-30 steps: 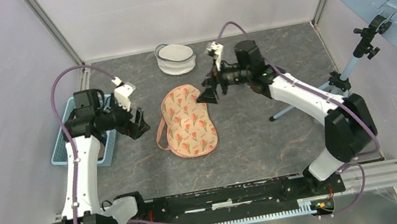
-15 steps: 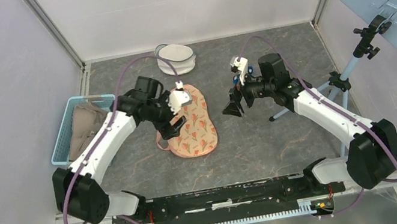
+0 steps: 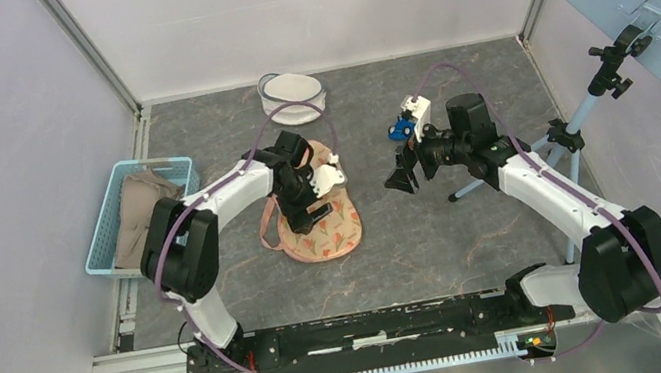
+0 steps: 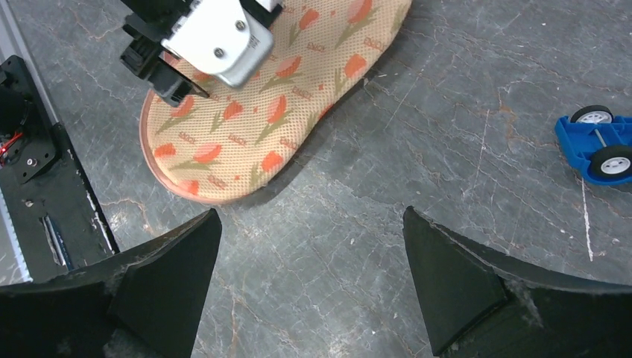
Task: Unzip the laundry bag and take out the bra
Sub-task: Move the laundry bag to the center of the board.
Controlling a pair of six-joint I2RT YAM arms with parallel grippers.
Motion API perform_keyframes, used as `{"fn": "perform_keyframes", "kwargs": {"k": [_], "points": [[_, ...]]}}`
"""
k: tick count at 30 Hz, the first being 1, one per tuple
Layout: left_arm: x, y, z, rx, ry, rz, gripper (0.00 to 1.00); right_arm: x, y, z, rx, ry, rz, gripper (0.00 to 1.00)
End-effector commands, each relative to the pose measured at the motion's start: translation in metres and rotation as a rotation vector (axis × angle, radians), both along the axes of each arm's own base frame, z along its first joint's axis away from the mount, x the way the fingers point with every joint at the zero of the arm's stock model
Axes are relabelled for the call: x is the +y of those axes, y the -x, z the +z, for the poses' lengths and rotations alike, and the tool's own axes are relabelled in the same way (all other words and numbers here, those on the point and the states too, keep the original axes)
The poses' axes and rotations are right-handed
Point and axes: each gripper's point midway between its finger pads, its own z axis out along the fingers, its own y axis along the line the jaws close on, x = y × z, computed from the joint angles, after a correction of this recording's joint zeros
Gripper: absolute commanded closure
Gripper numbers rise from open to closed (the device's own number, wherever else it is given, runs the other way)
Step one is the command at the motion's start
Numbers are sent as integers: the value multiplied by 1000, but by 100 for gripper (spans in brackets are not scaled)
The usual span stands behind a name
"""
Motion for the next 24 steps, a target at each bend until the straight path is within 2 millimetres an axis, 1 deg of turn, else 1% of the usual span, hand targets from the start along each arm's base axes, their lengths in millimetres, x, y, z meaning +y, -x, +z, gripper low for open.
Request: {"fn": "perform_keyframes", "kwargs": {"k": [1,4,10,14,18,22,24], "points": [[2,-37,-8,-101,-32,-102,8,-2,-7,13,-64,-22,-12,2],[6,-54,-12,-113,-32,-109,8,-4,-7,10,-62,-26,-17,2],[12,-88,-12,-122,-23,-131,9,-5,-11,9,-50,-36,-21,2],[14,-89,-5,-116,-10,-185,8,-4,-12,11,-49,-38,-14,2],[16,-88,14,-139,-3,-193,6,-2,-14,14,-49,-39,-5,2],[20,-89,53,-210,42,-199,0,-2,-17,23,-58,-28,7,2],[25,-84,75,-228,58,-203,0,-2,-18,29,-68,-18,13,2]]}}
